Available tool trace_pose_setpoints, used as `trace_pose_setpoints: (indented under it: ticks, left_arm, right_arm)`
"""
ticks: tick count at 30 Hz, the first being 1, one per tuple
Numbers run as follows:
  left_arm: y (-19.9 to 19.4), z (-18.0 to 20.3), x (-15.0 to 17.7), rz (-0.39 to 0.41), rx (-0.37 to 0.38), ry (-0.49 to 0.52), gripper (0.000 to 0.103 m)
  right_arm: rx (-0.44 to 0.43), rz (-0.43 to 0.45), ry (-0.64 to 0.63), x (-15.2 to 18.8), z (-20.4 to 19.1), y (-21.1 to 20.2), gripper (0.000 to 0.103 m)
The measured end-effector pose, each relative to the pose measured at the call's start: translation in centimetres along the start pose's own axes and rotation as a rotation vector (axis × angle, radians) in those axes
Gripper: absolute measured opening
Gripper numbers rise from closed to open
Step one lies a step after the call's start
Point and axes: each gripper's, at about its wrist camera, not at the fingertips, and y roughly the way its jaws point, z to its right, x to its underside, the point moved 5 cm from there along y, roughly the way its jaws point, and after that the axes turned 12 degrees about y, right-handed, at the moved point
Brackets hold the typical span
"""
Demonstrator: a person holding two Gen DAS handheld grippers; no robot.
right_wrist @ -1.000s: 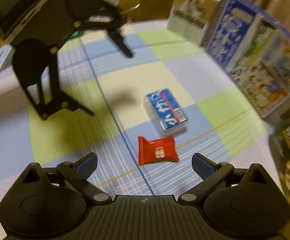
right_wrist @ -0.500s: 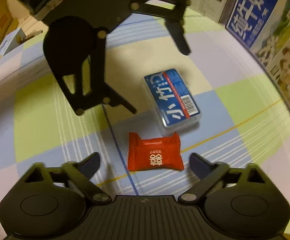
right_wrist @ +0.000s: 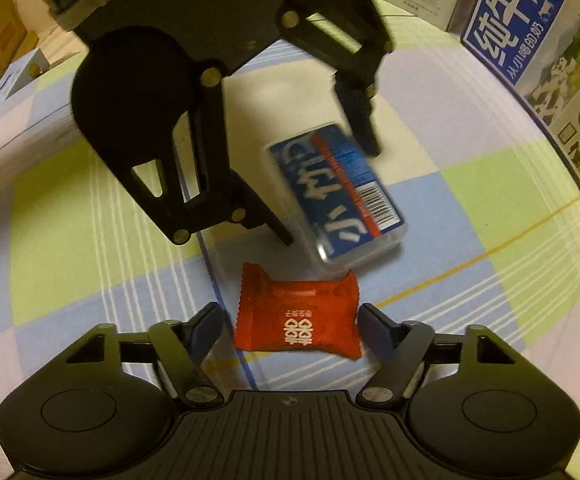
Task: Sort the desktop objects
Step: 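Grasp the red candy packet with the right gripper, then grasp the blue-labelled toothpick box with the left gripper while the right gripper holds the candy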
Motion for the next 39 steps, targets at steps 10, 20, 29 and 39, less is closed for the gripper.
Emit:
trace_pose_setpoints:
  ticks: [10, 20, 29, 39]
  left_arm:
    - [-1.6, 2.0, 0.8, -0.019, 0.016, -0.095, 0.055]
    - [-5.3, 7.9, 2.7, -0.006, 0.007, -0.314, 0.052]
    - [-9.3, 14.1, 4.5, -0.024, -0.044, -0.526, 0.052]
    - [-13.1, 23.1, 3.6, -0.011, -0.128, -0.597, 0.052]
  right_arm:
    - [0.043, -0.046, 0.017, -0.2, -1.6, -1.0, 0.04]
    - [0.073, -0.045, 0.05, 1.5, -7.6, -4.1, 0.039]
    - [0.1, 0.022, 0.311, 8.1, -15.0, -6.7, 0.039]
    - [0.116, 0.086, 0.54, 16.3, -20.5, -5.9, 0.04]
